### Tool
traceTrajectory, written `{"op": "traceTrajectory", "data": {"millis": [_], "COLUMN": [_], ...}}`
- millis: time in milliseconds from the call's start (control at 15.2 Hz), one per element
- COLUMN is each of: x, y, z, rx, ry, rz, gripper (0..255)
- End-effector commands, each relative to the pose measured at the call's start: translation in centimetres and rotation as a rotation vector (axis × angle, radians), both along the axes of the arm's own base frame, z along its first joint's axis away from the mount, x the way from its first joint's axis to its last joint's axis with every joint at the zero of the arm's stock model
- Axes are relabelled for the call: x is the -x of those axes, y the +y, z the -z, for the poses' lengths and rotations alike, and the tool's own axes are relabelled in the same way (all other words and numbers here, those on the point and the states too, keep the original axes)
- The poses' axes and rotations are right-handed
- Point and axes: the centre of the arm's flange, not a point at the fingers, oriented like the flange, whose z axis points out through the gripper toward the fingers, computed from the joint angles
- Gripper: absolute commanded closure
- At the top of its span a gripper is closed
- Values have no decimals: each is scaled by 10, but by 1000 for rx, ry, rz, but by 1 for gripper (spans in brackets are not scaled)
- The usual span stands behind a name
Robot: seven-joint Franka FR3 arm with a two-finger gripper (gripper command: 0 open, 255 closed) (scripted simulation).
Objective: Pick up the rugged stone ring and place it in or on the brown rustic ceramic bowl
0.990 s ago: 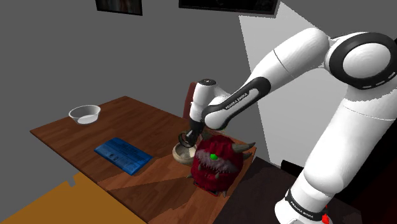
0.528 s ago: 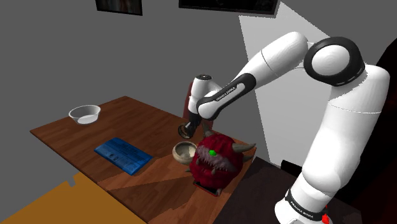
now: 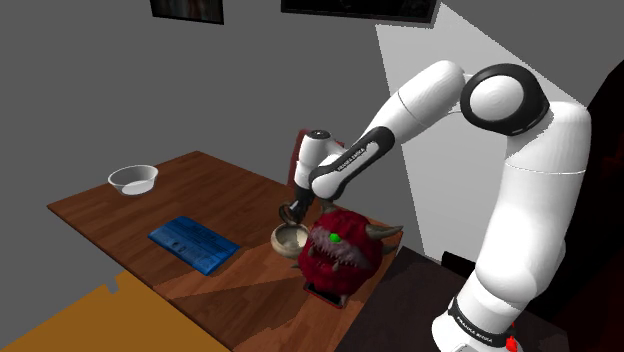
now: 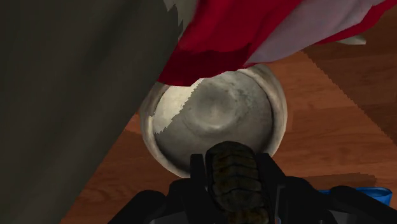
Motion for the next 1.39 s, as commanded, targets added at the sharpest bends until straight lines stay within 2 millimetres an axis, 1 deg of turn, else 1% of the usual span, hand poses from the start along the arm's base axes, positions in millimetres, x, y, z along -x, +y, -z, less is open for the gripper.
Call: {"op": "traceTrajectory", "data": {"millis": [0,264,792,858,1188,1320], "x": [1,1,1,1,1,5], "y": [-2,-2,-2,-2,-2,-1], "z": [14,34,34,34,34,8], "rx": [0,0,0,0,0,0], "ry": [6,6,6,6,6,6], "rz": [2,2,2,2,2,2], "gripper": [255,255,255,0,0,0]}}
